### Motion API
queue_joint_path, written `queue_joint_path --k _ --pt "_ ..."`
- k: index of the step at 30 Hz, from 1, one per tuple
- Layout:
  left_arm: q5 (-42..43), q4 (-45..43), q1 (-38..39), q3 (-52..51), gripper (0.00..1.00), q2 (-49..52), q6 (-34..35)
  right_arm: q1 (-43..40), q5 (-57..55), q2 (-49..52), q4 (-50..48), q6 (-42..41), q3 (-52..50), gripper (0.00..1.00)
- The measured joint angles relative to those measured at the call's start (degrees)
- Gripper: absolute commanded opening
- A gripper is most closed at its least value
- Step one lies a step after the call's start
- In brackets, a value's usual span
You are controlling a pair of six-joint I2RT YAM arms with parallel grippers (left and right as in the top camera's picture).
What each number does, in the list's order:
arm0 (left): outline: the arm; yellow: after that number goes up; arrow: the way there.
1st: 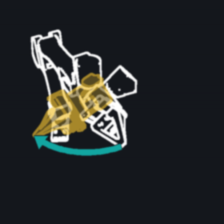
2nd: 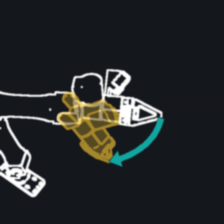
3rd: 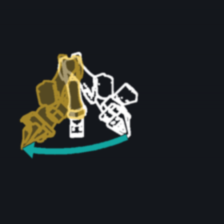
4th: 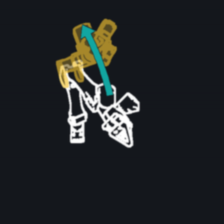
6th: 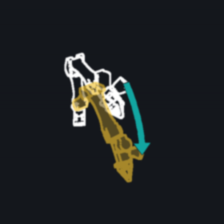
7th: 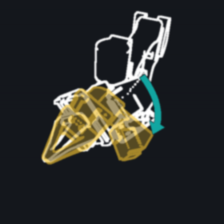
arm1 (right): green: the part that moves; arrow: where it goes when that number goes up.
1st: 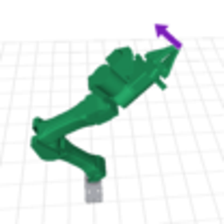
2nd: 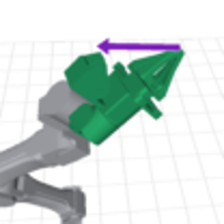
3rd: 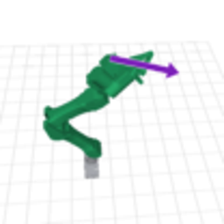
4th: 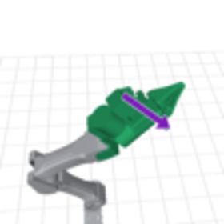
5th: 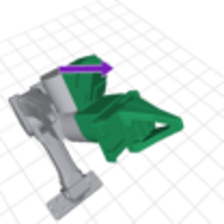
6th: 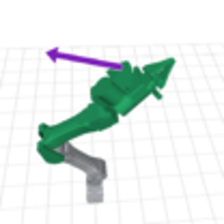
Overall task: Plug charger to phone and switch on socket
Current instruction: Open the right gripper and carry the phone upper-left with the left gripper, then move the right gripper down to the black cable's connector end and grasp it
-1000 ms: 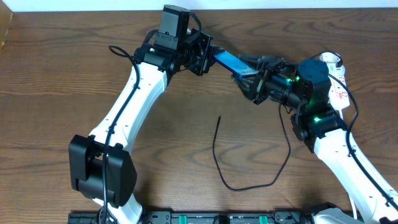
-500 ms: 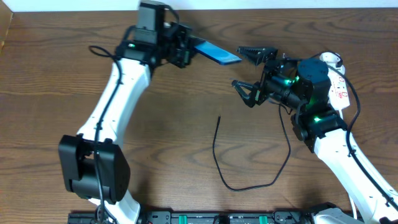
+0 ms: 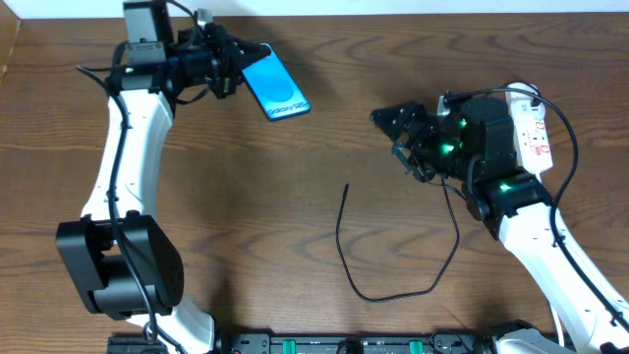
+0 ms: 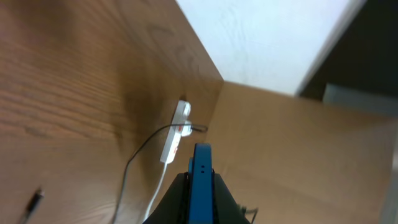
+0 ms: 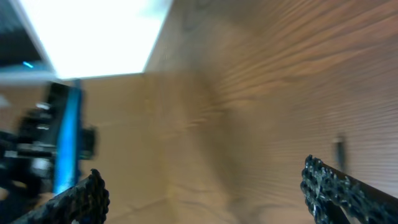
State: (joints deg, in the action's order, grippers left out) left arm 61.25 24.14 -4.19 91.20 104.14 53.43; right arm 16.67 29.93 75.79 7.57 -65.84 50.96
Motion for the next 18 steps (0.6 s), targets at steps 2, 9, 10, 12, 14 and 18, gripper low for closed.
queue_joint_path --k 2,9,10,12,14,18 --pt "2.0 0.0 -1.0 0.0 0.07 0.0 -3.0 0.0 -0.3 0.0 1.7 3.2 0.0 0.99" --pt "5.9 0.0 -4.4 0.0 0.07 0.0 -8.8 0.5 -1.5 0.0 5.6 10.5 0.4 0.99" --pt "6.3 0.0 -5.0 0.0 0.07 0.0 -9.4 0.9 -1.8 0.2 7.2 11.3 1.1 0.99" --pt "7.0 0.0 -5.9 0.0 0.07 0.0 -10.4 1.6 -2.4 0.8 10.5 13.0 3.4 0.99" --pt "7.8 0.0 -6.8 0.0 0.07 0.0 -11.3 2.5 -2.9 2.4 15.4 15.1 7.2 0.99" --pt "8.6 0.0 -8.2 0.0 0.07 0.0 -11.9 4.2 -3.7 7.9 25.2 19.4 16.3 0.99"
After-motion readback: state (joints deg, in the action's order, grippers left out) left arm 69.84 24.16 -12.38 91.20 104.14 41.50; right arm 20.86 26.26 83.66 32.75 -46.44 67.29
